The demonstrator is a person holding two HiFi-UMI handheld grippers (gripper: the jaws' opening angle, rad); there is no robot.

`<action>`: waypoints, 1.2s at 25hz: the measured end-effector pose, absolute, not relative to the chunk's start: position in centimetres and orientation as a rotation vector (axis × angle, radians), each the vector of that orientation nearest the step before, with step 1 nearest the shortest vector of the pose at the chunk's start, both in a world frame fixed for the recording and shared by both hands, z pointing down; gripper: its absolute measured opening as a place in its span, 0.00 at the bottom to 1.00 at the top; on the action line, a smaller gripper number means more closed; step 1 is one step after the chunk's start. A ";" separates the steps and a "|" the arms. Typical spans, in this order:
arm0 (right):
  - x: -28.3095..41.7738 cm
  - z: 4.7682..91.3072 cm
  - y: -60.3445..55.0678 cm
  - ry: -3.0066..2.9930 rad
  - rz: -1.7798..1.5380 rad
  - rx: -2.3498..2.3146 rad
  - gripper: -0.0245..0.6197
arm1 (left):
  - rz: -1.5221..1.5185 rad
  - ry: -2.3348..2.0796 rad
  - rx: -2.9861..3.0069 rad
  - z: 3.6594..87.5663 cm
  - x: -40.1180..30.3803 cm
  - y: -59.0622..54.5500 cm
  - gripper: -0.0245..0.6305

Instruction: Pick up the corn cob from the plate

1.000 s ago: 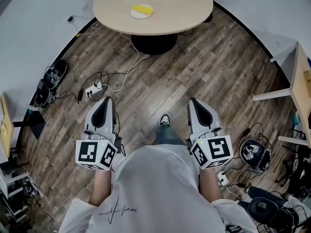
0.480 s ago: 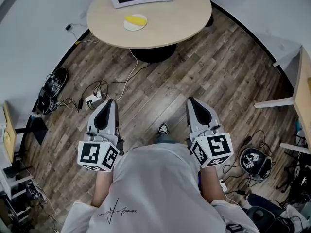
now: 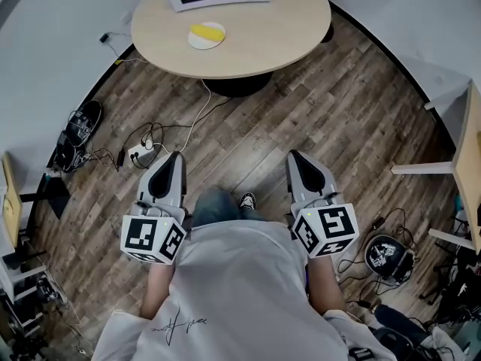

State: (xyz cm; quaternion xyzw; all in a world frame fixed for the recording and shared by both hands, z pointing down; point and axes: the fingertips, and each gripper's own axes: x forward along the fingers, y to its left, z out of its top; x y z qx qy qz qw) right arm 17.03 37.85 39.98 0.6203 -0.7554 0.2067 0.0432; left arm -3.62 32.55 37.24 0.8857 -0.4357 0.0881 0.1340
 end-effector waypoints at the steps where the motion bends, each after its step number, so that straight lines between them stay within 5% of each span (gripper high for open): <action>1: 17.2 40.2 37.6 -2.302 0.641 1.898 0.06 | 0.258 -1.265 2.564 37.4 -3.4 32.3 0.03; 30: 13.9 39.8 19.2 -2.302 0.644 1.803 0.06 | 0.263 -1.295 2.517 37.3 -3.8 14.0 0.03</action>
